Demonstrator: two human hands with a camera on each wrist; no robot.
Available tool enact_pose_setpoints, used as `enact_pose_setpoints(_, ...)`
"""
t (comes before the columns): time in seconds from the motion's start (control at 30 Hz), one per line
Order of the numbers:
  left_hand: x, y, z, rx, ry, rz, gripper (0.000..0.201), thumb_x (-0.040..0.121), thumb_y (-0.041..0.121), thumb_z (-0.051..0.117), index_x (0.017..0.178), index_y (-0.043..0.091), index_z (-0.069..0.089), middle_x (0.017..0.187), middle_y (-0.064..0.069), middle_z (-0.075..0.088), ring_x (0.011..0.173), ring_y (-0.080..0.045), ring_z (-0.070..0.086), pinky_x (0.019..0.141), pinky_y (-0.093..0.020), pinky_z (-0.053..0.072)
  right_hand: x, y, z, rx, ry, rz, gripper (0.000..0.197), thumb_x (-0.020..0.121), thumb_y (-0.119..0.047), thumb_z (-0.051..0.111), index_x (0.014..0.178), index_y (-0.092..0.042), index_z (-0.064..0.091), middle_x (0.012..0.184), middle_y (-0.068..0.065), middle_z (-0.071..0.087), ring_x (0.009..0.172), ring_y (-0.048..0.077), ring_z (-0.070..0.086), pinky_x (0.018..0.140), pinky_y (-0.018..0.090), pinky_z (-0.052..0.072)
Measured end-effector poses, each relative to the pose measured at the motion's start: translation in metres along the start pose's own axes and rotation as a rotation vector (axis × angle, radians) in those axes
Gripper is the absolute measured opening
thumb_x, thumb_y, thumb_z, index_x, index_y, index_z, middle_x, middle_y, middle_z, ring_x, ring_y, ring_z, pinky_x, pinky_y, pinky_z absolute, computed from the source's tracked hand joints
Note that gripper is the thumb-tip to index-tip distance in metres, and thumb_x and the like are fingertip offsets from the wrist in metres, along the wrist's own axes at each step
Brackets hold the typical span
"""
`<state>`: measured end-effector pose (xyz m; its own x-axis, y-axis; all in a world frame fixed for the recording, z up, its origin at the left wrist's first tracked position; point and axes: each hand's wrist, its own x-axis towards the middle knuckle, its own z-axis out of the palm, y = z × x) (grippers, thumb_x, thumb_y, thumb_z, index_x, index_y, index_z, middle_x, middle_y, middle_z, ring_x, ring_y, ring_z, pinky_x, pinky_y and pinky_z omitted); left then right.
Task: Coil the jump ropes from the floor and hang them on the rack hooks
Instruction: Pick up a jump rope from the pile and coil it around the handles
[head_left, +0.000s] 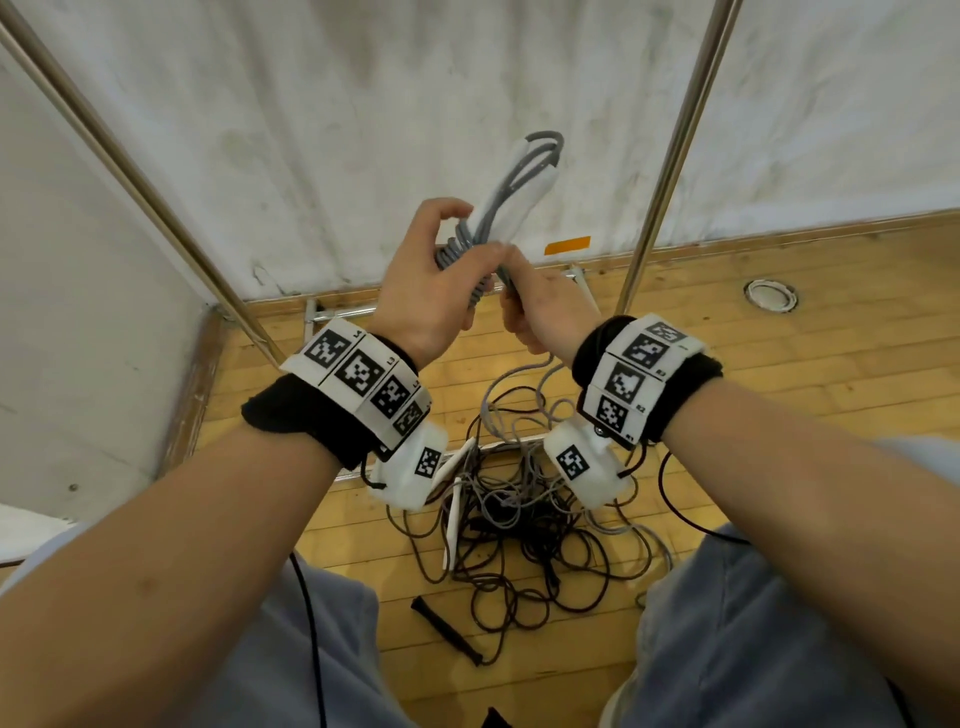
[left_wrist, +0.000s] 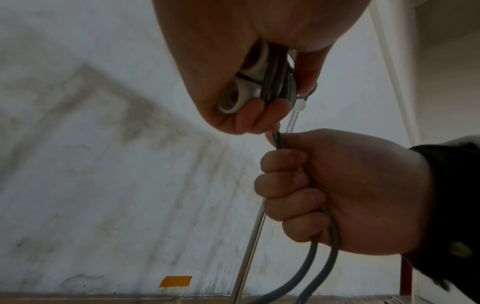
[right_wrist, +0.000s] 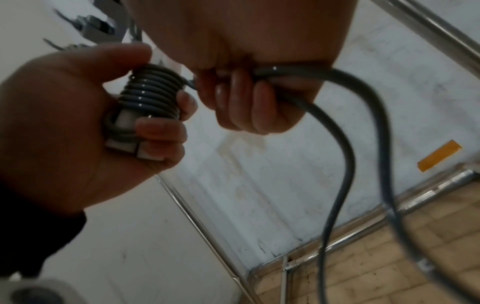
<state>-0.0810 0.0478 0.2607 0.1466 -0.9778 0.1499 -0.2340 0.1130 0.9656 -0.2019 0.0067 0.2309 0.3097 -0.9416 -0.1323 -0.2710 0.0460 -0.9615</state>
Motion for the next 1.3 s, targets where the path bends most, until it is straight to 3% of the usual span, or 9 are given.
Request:
enact_pose_setpoints(0.1,0.005,0.0,-0.002,-0.019,0.038,0.004,0.021,0.092,0.016,0.057,0.111,0.016,0.046,0.073,-0.018,0.057,0.039,-0.018,0.043,0.037,-0.021,0.033,-0.004,-0.003,0.004,-0.117,0.034,-0.12,0.041,0.101,-0.042,0.028,0.073,-0.015,0.041,0.063,0.0,0.043,0.046,0.012,0.035,0.049,0.026,0.029)
enact_pose_setpoints(0.27,0.006,0.0,-0.008,-0.068,0.054,0.01,0.02,0.091,0.016,0.059,0.088,0.011,0.04,0.069,-0.02,0.054,0.04,-0.024,0.04,0.036,-0.021,0.03,-0.009,-0.009,0.001,-0.166,-0.015,-0.205,0.032,0.099,-0.028,0.04,0.069,-0.019,0.043,0.061,-0.003,0.042,0.049,0.012,0.035,0.05,0.026,0.028)
enact_pose_setpoints(0.47,0.003,0.004,-0.009,-0.137,0.055,0.024,0.02,0.093,0.013,0.057,0.085,0.011,0.039,0.075,-0.022,0.054,0.039,-0.011,0.049,0.034,-0.02,0.032,-0.011,-0.013,-0.008,-0.383,0.003,-0.289,0.02,0.1,-0.024,0.038,0.089,-0.016,0.053,0.074,-0.002,0.056,0.061,0.006,0.048,0.05,0.007,0.034)
enact_pose_setpoints(0.6,0.006,0.006,-0.013,-0.078,0.078,0.062,0.019,0.093,0.017,0.058,0.09,0.009,0.041,0.073,-0.019,0.056,0.04,-0.016,0.048,0.036,-0.021,0.036,-0.011,-0.008,0.0,-0.317,0.062,-0.306,0.008,0.094,-0.026,0.051,0.095,-0.018,0.048,0.071,-0.006,0.048,0.061,0.013,0.049,0.056,0.022,0.042)
enact_pose_setpoints(0.73,0.008,0.004,-0.017,0.055,0.084,0.127,0.021,0.091,0.021,0.06,0.096,0.012,0.042,0.078,-0.019,0.059,0.049,-0.018,0.052,0.044,-0.027,0.044,-0.002,-0.004,-0.006,-0.215,0.225,-0.296,0.016,0.092,-0.026,0.055,0.077,-0.019,0.057,0.062,-0.004,0.055,0.052,0.011,0.055,0.05,0.021,0.043)
enact_pose_setpoints(0.83,0.007,-0.003,-0.016,0.215,0.076,0.191,0.023,0.09,0.026,0.06,0.099,0.018,0.04,0.081,-0.016,0.062,0.055,-0.024,0.057,0.05,-0.032,0.049,-0.002,0.005,-0.002,-0.299,0.064,-0.161,0.03,0.096,-0.035,0.046,0.077,-0.019,0.062,0.06,-0.001,0.058,0.054,0.011,0.056,0.06,0.026,0.045)
enact_pose_setpoints(0.93,0.01,-0.014,-0.019,0.433,0.074,0.226,0.025,0.09,0.032,0.058,0.103,0.02,0.041,0.071,0.005,0.056,0.061,-0.022,0.057,0.059,-0.035,0.049,-0.007,0.007,0.009,-0.273,-0.096,-0.049,0.038,0.1,-0.037,0.035,0.079,-0.017,0.06,0.059,-0.002,0.046,0.049,0.012,0.046,0.058,0.032,0.048)
enact_pose_setpoints(1.13,0.024,-0.033,-0.037,0.703,0.029,0.241,0.032,0.091,0.032,0.057,0.118,0.018,0.049,0.089,0.002,0.054,0.076,-0.022,0.05,0.065,-0.031,0.037,-0.009,-0.007,-0.001,-0.579,-0.04,-0.269,0.029,0.1,-0.025,0.037,0.078,-0.016,0.054,0.064,-0.008,0.045,0.06,0.009,0.043,0.052,0.013,0.032)
enact_pose_setpoints(1.3,0.026,-0.041,-0.036,0.851,-0.063,0.224,0.028,0.091,0.031,0.056,0.115,0.017,0.049,0.089,0.001,0.051,0.075,-0.02,0.047,0.063,-0.03,0.032,-0.018,-0.015,-0.002,-0.654,-0.091,-0.291,0.04,0.101,-0.029,0.033,0.064,-0.018,0.042,0.062,-0.004,0.042,0.059,0.01,0.04,0.059,0.03,0.027)
